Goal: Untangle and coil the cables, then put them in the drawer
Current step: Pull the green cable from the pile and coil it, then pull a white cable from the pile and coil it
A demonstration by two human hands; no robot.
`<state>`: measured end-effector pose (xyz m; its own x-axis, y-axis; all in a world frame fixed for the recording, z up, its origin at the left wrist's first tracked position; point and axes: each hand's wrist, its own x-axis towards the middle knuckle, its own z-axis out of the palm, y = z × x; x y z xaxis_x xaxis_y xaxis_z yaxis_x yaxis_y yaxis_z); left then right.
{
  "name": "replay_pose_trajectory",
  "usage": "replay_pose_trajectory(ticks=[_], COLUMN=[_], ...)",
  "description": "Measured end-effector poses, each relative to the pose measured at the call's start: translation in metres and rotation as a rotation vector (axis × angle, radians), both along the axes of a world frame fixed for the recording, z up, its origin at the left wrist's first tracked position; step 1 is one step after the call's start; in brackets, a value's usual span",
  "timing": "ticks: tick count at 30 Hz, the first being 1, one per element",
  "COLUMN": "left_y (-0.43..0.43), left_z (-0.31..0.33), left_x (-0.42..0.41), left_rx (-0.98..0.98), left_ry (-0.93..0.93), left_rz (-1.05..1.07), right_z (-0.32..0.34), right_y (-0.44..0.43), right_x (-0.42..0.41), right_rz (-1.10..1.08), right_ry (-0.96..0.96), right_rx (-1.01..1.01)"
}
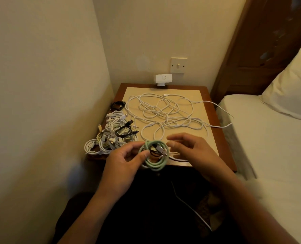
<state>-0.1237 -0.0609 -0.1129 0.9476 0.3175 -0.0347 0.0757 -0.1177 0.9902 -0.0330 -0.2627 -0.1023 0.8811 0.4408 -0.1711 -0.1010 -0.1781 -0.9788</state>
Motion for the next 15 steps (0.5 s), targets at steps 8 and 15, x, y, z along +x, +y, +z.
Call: replay_pose_trajectory(ticks=[8,15], left_y=[0.031,0.051], left_z=[0.000,0.000], left_x=[0.013,0.007], left_rx=[-0.065,-0.038], left_ry=[-0.003,0.008], left_rz=[0.131,0.177], right_z=[-0.056,-0.067], right_y=[0.076,0.078], right_x=[0.130,0.172], right_rz=[0.172,0.246], right_ry=[-0.713,-0.900], right_rx=[-0.773,-1.151])
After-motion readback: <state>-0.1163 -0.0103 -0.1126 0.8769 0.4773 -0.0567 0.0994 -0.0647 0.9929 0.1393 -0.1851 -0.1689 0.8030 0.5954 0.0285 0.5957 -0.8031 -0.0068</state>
